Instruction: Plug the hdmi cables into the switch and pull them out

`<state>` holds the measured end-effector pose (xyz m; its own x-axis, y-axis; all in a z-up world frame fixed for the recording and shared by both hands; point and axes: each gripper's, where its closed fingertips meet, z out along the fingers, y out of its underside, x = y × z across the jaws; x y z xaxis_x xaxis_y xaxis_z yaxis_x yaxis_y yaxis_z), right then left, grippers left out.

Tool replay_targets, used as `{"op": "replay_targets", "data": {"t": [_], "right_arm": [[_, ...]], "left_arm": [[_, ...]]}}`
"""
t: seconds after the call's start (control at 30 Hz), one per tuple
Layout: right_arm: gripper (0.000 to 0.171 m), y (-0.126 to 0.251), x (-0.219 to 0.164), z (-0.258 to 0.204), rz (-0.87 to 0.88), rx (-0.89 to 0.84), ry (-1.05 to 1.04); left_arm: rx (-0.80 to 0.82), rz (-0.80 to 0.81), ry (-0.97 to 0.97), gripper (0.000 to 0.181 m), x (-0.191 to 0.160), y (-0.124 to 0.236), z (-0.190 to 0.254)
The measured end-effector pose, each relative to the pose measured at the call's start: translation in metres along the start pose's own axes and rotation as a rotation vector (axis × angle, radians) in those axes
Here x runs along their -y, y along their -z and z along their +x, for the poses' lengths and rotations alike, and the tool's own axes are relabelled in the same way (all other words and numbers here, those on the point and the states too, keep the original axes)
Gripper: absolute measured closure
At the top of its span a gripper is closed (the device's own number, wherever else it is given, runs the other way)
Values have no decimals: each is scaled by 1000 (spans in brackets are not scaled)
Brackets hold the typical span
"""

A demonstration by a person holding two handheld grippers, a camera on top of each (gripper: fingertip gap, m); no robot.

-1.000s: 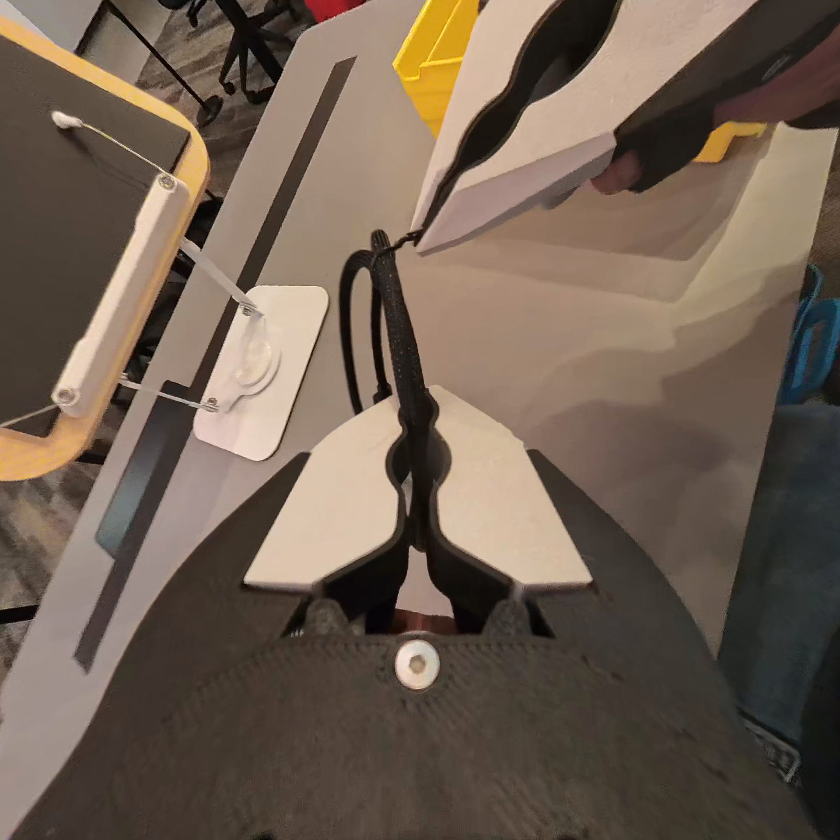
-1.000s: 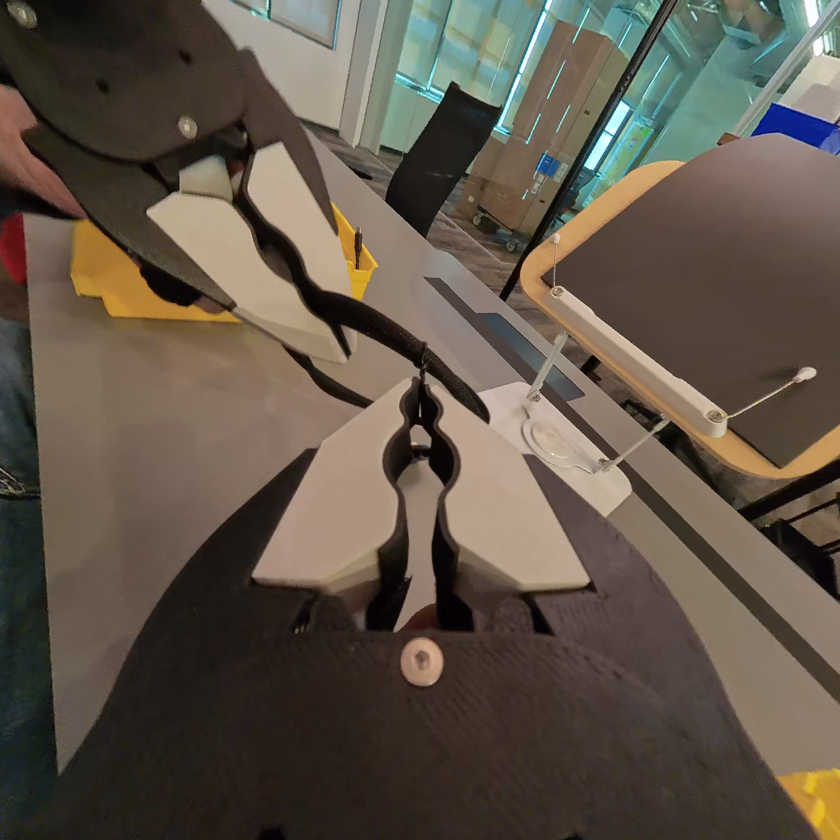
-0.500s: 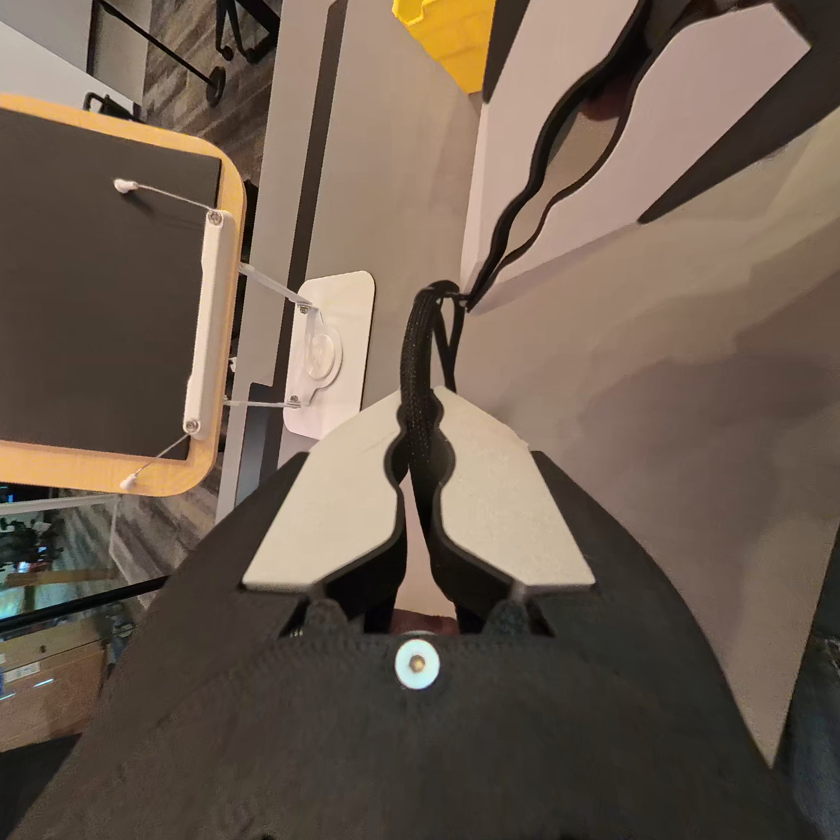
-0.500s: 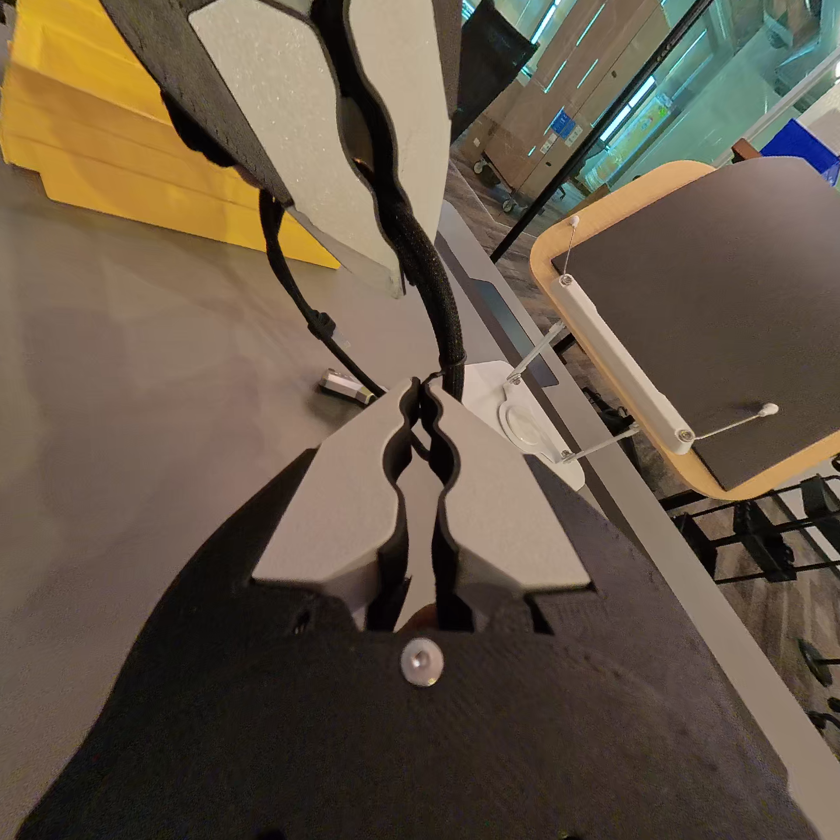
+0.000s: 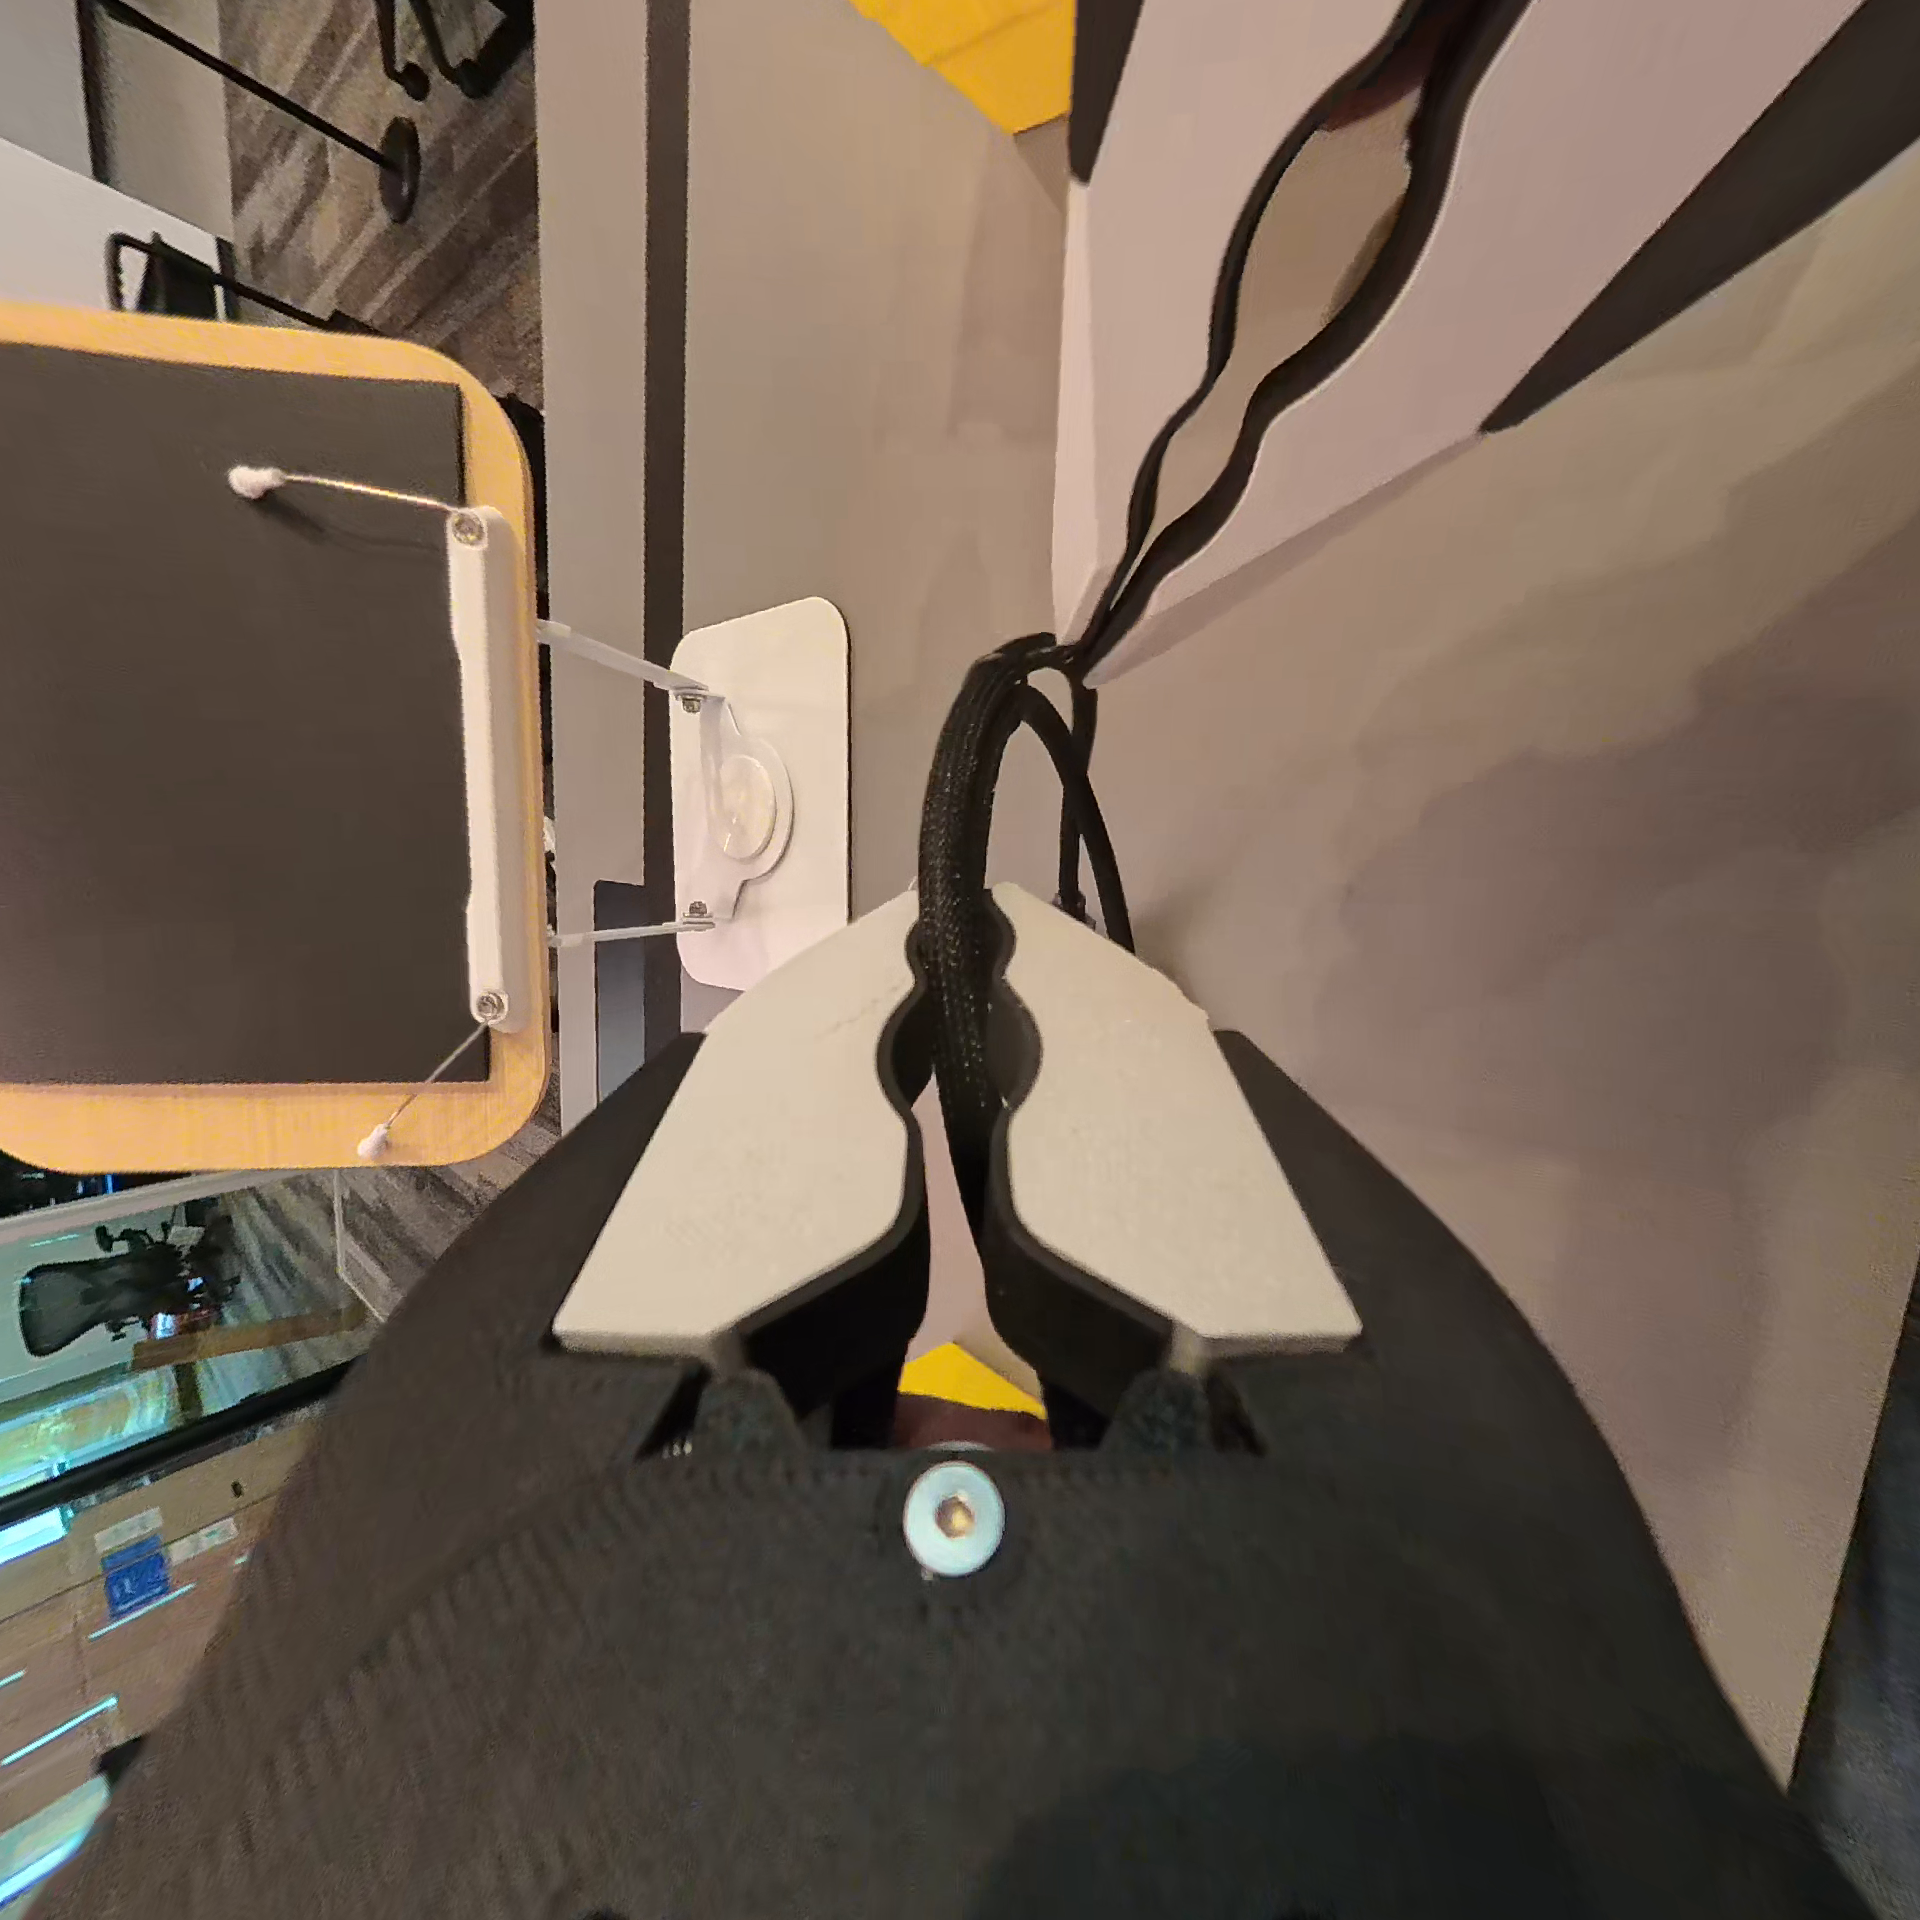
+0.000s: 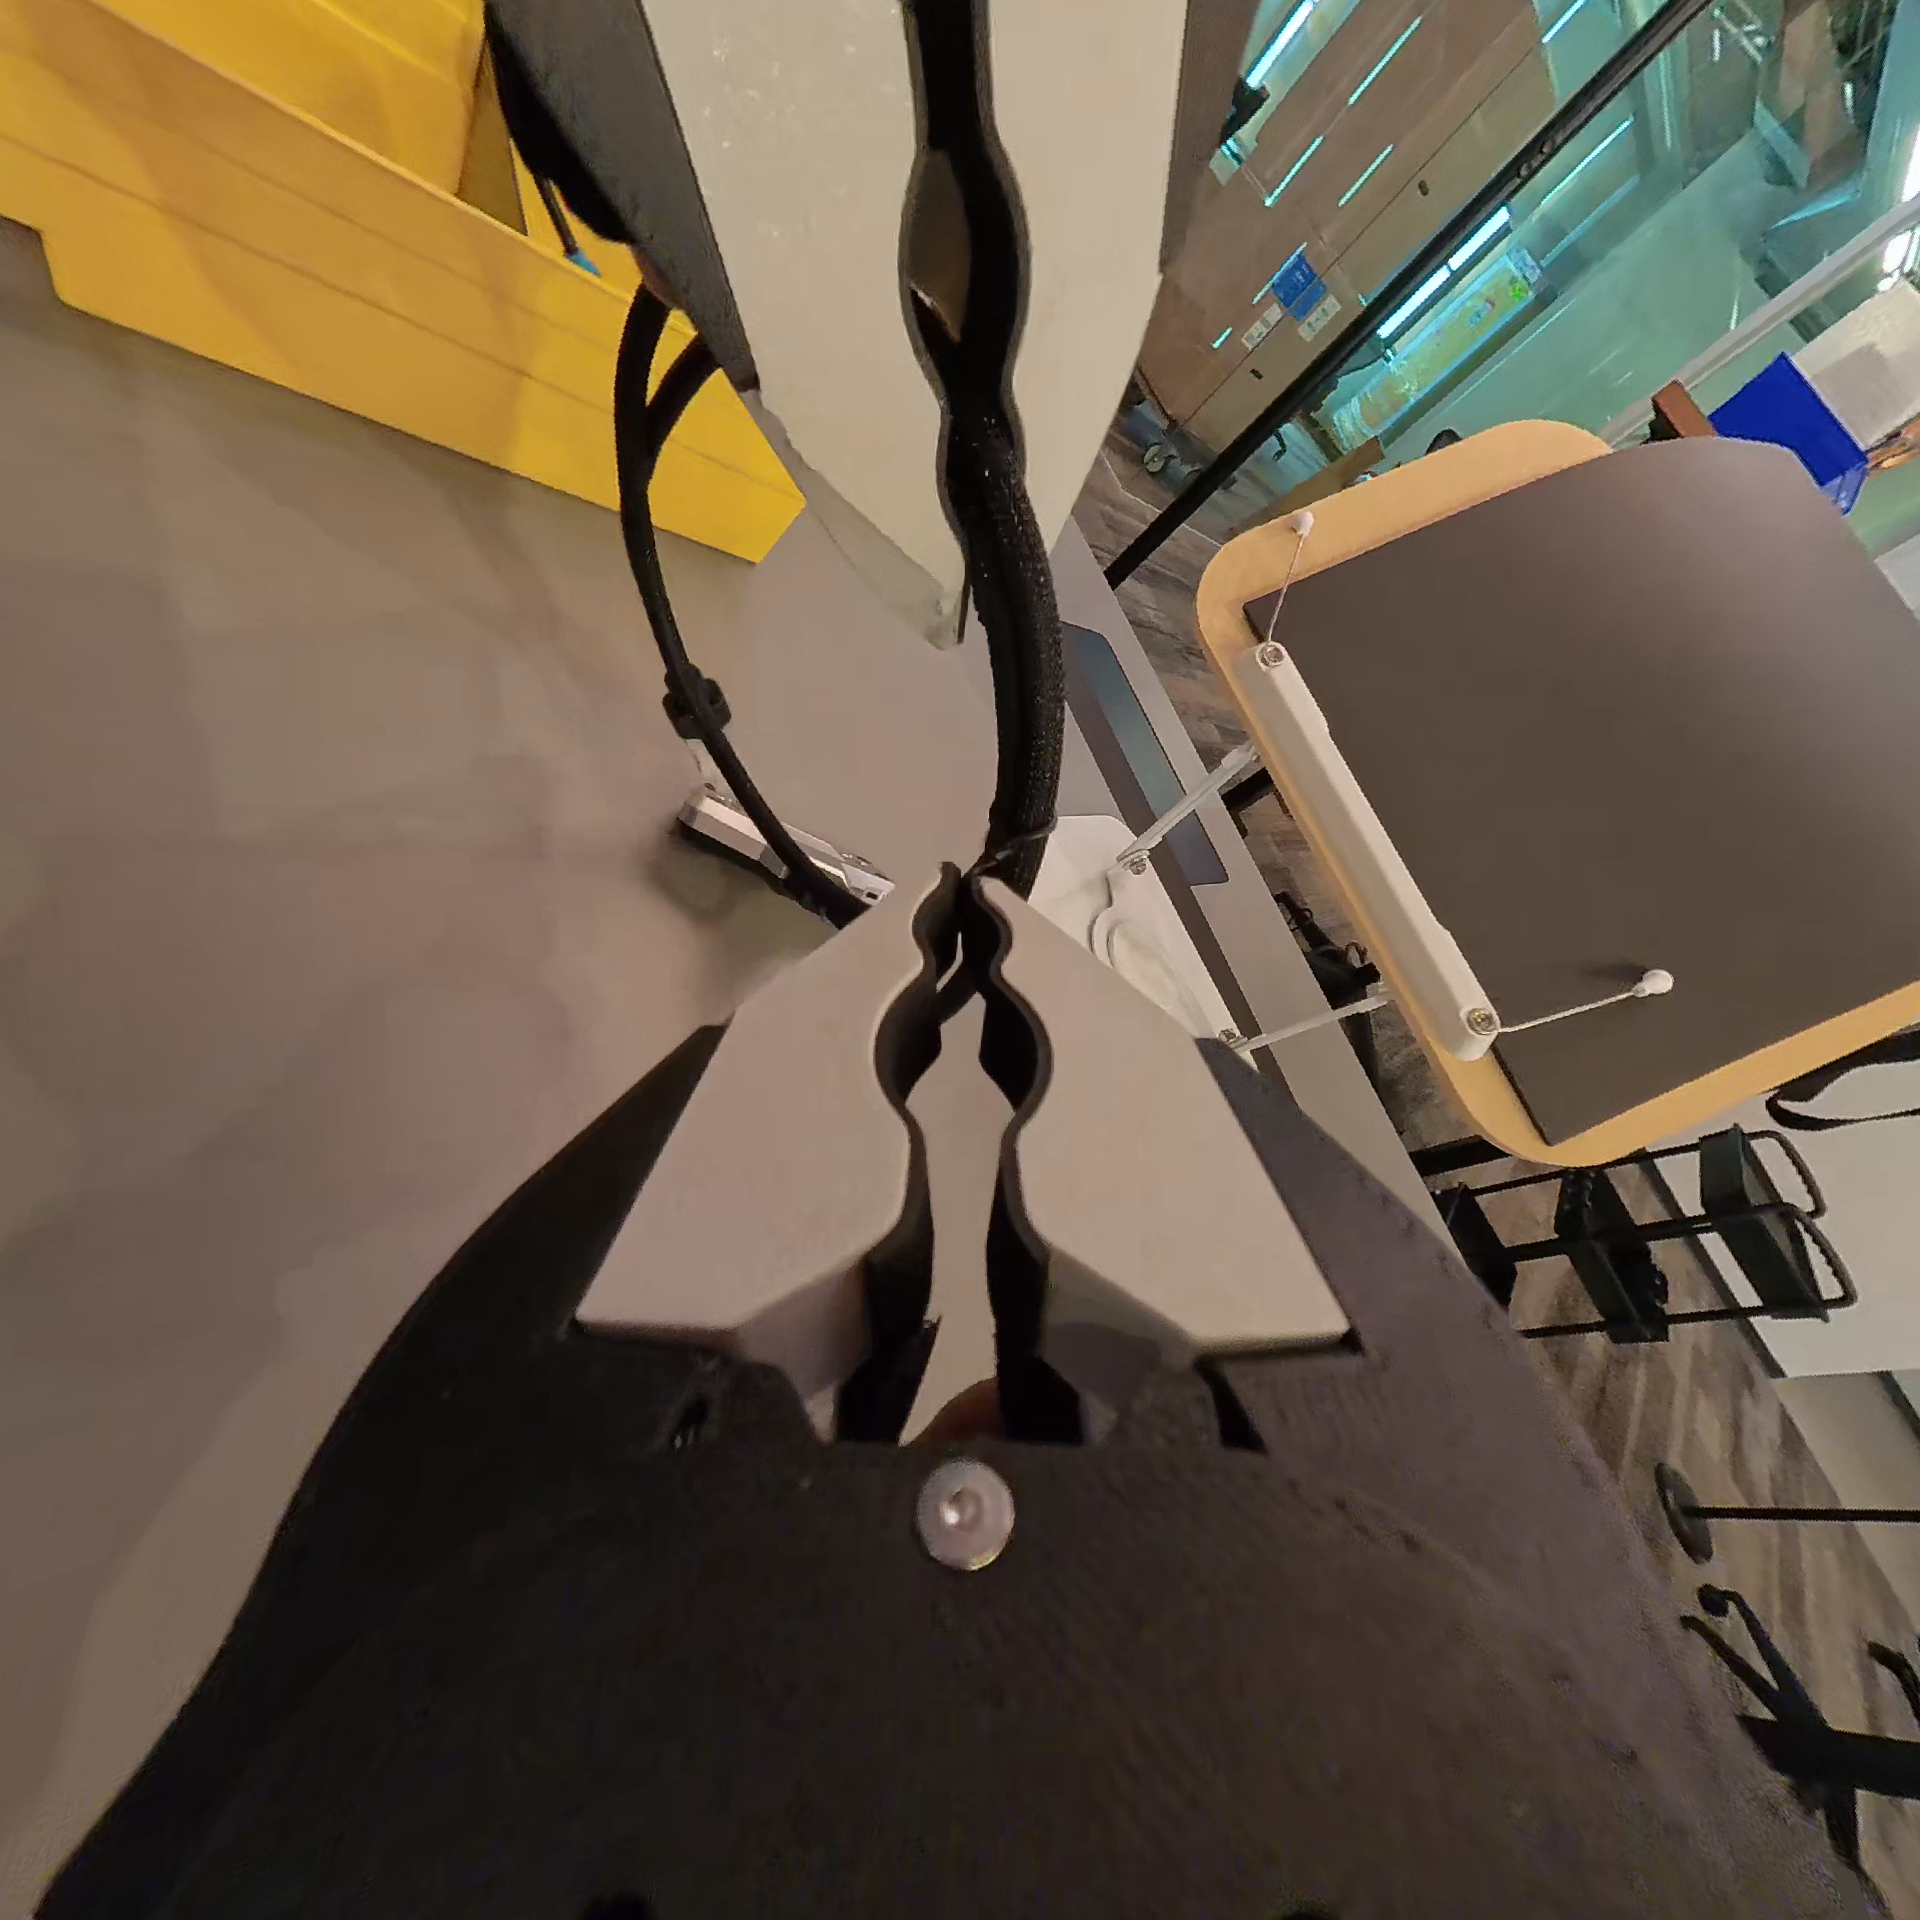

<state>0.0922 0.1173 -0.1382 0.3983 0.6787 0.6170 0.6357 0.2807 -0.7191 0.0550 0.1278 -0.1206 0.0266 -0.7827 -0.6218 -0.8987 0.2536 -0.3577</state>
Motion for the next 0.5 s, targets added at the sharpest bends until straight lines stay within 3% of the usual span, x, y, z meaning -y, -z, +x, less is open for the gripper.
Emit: {"op": "replay_targets", "data": {"t": [0.27,0.5], "right_arm": [[171,9,12,11,76,-12,-79],[171,8,11,6,15,-71,158]], "left_arm": [[-68,12,27,176,1,3,-2],[-159,56,84,177,4,3,0]]}}
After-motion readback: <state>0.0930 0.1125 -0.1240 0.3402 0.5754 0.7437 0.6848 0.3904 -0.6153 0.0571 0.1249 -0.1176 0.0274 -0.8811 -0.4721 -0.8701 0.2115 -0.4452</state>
